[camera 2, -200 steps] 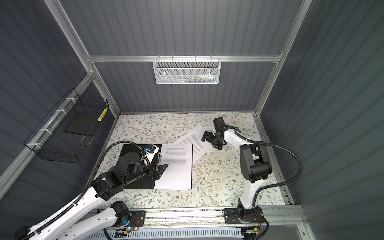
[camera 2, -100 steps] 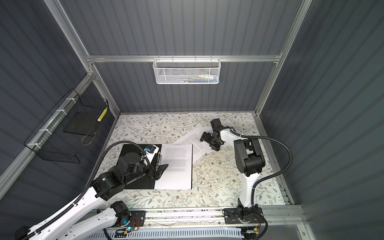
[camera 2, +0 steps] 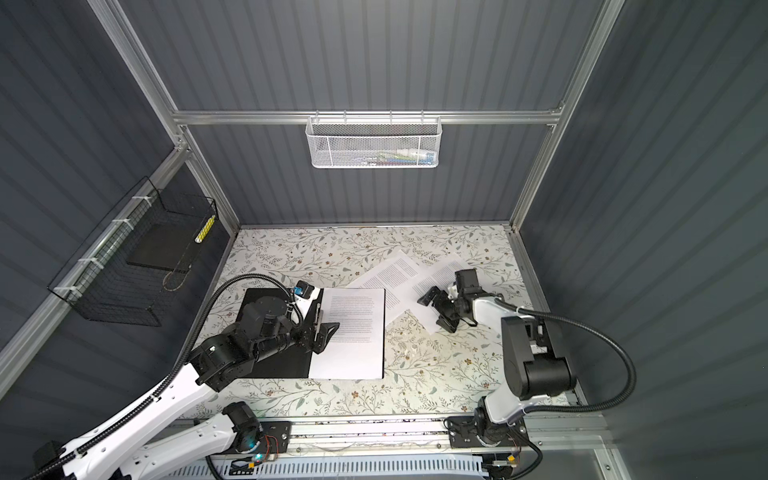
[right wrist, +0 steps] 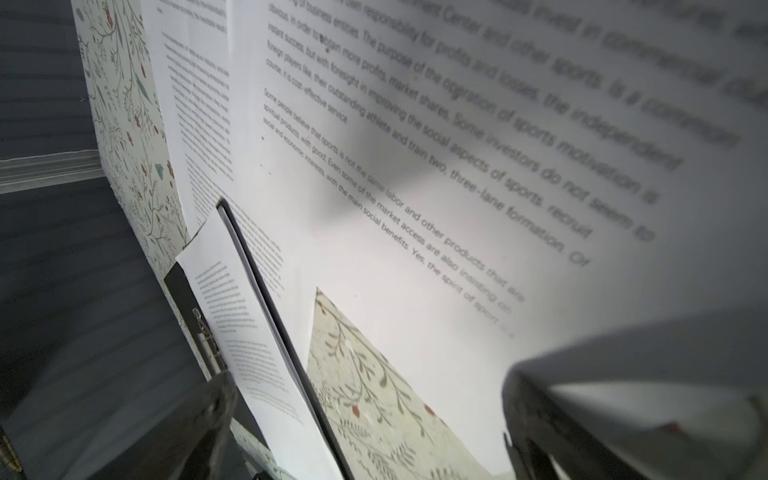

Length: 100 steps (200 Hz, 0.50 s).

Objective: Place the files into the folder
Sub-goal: 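Reach the left gripper over the folder onto loose sheets while the right lowers beside them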

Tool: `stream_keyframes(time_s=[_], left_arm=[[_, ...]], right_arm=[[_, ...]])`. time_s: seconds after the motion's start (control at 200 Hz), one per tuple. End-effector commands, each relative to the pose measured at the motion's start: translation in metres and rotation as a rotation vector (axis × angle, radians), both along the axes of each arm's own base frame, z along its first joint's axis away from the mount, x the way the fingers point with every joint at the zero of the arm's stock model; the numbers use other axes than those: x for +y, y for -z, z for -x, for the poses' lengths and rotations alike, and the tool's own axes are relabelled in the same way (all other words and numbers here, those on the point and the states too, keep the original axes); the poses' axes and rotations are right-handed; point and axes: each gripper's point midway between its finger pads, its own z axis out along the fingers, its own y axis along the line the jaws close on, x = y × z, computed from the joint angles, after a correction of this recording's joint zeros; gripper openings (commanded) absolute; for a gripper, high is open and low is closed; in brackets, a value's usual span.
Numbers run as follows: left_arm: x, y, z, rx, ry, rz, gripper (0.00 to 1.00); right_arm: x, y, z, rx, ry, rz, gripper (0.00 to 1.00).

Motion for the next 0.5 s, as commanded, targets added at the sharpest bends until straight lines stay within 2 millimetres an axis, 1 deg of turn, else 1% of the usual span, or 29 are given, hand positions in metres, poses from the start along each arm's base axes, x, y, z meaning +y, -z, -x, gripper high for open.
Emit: stream_keyframes(time_s=[0.0, 0.035, 0.095, 0.175, 0.295, 0.31, 0.335, 0.36, 0.43, 0.48, 0.495], left_arm=[[-0.017, -0.011, -0.007, 0.082, -0.009, 0.066, 1.00], [-0.027, -0.012, -0.011, 0.101, 0.006, 0.070, 1.00], [-0.049, -0.014, -0.016, 0.138, 0.057, 0.095, 1.00], [-0.080, -0.001, -0.025, 0.223, 0.107, 0.123, 1.00], [-0.127, 0.027, -0.031, 0.347, 0.190, 0.106, 1.00], [-0.134, 0.029, -0.032, 0.352, 0.202, 0.099, 1.00], [-0.144, 0.037, -0.031, 0.365, 0.220, 0.080, 1.00], [-0.156, 0.040, -0.029, 0.369, 0.244, 0.069, 1.00], [-0.189, 0.050, -0.024, 0.386, 0.307, 0.049, 1.00], [-0.212, 0.058, -0.023, 0.403, 0.344, 0.044, 1.00], [-0.216, 0.066, -0.022, 0.417, 0.350, 0.033, 1.00]], right_arm=[[-0.016, 0.006, 0.033, 0.040, 0.055, -0.077, 0.99], [-0.026, 0.005, 0.037, 0.035, 0.085, -0.083, 0.99], [-0.045, 0.005, 0.043, 0.043, 0.134, -0.075, 0.99], [-0.061, -0.004, 0.046, 0.018, 0.185, -0.070, 0.99], [-0.079, -0.033, 0.048, -0.060, 0.226, 0.020, 0.99], [-0.081, -0.042, 0.048, -0.094, 0.229, 0.037, 0.99], [-0.085, -0.052, 0.046, -0.135, 0.233, 0.062, 0.99], [-0.086, -0.058, 0.050, -0.144, 0.232, 0.083, 0.99], [-0.090, -0.078, 0.051, -0.222, 0.219, 0.127, 0.99], [-0.093, -0.089, 0.053, -0.258, 0.213, 0.148, 0.99], [-0.093, -0.092, 0.053, -0.269, 0.210, 0.152, 0.99]])
